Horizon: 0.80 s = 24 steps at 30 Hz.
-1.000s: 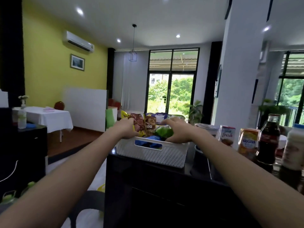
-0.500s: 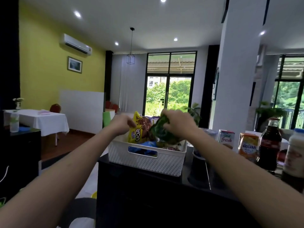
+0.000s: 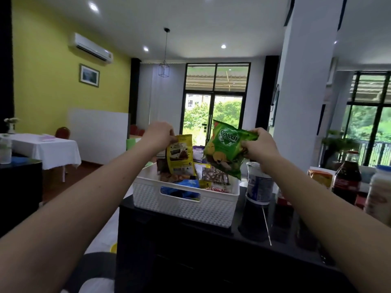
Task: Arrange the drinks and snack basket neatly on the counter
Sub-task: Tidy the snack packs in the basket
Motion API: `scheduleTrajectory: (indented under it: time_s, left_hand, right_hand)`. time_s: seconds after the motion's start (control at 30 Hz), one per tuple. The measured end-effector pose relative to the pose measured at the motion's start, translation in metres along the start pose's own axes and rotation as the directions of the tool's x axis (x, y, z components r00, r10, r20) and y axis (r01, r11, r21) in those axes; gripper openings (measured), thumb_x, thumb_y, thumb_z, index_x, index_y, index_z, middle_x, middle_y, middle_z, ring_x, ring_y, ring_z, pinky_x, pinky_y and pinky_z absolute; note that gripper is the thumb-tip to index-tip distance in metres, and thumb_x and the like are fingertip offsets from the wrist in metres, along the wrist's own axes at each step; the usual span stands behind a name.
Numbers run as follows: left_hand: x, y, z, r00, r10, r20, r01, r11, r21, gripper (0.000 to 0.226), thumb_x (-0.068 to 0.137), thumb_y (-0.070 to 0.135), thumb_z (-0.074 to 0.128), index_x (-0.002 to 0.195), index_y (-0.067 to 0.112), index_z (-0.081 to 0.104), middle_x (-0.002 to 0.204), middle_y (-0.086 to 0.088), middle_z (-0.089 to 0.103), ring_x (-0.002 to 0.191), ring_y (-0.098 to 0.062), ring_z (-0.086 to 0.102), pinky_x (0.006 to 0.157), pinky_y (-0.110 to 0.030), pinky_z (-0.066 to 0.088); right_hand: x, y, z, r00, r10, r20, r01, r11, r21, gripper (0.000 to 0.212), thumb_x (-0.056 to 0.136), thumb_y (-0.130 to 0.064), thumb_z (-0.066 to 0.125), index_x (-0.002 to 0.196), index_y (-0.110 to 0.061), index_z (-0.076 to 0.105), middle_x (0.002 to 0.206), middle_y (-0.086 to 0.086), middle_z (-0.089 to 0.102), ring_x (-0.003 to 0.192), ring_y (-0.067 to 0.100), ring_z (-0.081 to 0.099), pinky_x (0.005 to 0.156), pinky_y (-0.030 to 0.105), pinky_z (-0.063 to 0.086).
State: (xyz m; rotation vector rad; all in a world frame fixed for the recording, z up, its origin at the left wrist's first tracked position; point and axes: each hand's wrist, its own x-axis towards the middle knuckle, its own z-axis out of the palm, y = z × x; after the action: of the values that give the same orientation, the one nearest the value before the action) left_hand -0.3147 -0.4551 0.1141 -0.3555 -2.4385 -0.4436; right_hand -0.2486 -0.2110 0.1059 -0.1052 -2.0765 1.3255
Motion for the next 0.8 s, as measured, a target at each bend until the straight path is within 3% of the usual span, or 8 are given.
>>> scheduleTrajectory:
  time_s: [0.13,0.27,0.4,0.47,0.57,0.7,0.8]
  left_hand:
    - [0.008,-0.001,0.021,0.999,-0.034,-0.009,0.034,0.998,0.046,0.029,0.088,0.033,0.064,0.098,0.007,0.072,0.099,-0.011,0.069,0.089,-0.025,0.062,0.069,-0.032,0.047]
    - [0.01,0.004,0.043,1.0,-0.001,0.002,0.001,0.999,0.046,0.021,0.089,0.026,0.063,0.102,0.01,0.07,0.108,-0.01,0.066,0.099,-0.024,0.06,0.076,-0.032,0.048]
    - [-0.006,0.003,0.072,1.0,0.01,-0.001,-0.01,1.0,0.015,0.042,0.081,0.04,0.07,0.108,0.011,0.055,0.106,-0.009,0.062,0.096,-0.026,0.059,0.082,-0.04,0.053]
    - [-0.011,0.0,0.08,0.984,-0.054,0.17,0.041,0.996,0.079,0.052,0.078,0.051,0.068,0.11,0.013,0.053,0.106,-0.006,0.061,0.098,-0.027,0.059,0.082,-0.039,0.053]
    - [-0.013,-0.004,0.082,0.872,-0.176,0.456,0.069,0.968,0.243,0.051,0.083,0.053,0.061,0.112,0.012,0.063,0.115,-0.008,0.064,0.103,-0.026,0.06,0.085,-0.032,0.049]
    - [-0.013,-0.001,0.08,0.868,-0.157,0.471,0.069,0.977,0.199,0.042,0.089,0.04,0.058,0.114,0.007,0.064,0.119,-0.014,0.063,0.107,-0.029,0.059,0.084,-0.03,0.046]
    - [-0.014,-0.001,0.082,0.841,-0.149,0.52,0.062,0.981,0.181,0.04,0.092,0.033,0.054,0.12,0.006,0.061,0.123,-0.013,0.061,0.111,-0.029,0.058,0.089,-0.033,0.045]
  right_hand:
    - [0.001,0.003,0.016,0.999,-0.052,-0.012,0.052,0.999,0.012,0.036,0.09,0.001,0.057,0.122,-0.014,0.05,0.089,-0.001,0.054,0.077,0.019,0.058,0.08,0.05,0.057]
    - [-0.001,0.003,0.031,0.992,-0.126,0.0,0.126,0.992,-0.022,0.033,0.092,0.002,0.053,0.118,-0.018,0.049,0.093,-0.002,0.056,0.069,0.013,0.056,0.072,0.041,0.058]
    - [-0.004,0.015,0.043,0.989,-0.147,0.019,0.148,0.987,-0.064,0.029,0.095,-0.001,0.05,0.116,-0.021,0.048,0.088,-0.004,0.056,0.069,0.017,0.058,0.069,0.045,0.057]
    - [-0.007,0.019,0.05,0.978,-0.19,-0.085,0.185,0.981,-0.06,0.026,0.095,-0.003,0.048,0.113,-0.022,0.048,0.091,-0.003,0.056,0.077,0.02,0.06,0.071,0.047,0.058]
    - [-0.013,0.022,0.059,0.925,-0.254,-0.284,0.269,0.963,0.015,0.022,0.096,-0.006,0.046,0.114,-0.019,0.046,0.1,-0.004,0.052,0.089,0.017,0.056,0.075,0.044,0.057]
    - [-0.014,0.027,0.06,0.921,-0.266,-0.286,0.275,0.961,-0.008,0.024,0.096,-0.006,0.042,0.116,-0.019,0.042,0.104,0.0,0.054,0.09,0.022,0.057,0.073,0.048,0.055]
    - [-0.015,0.031,0.059,0.951,-0.222,-0.215,0.214,0.975,-0.06,0.026,0.096,-0.003,0.038,0.118,-0.017,0.04,0.105,0.006,0.055,0.087,0.022,0.056,0.069,0.04,0.05]
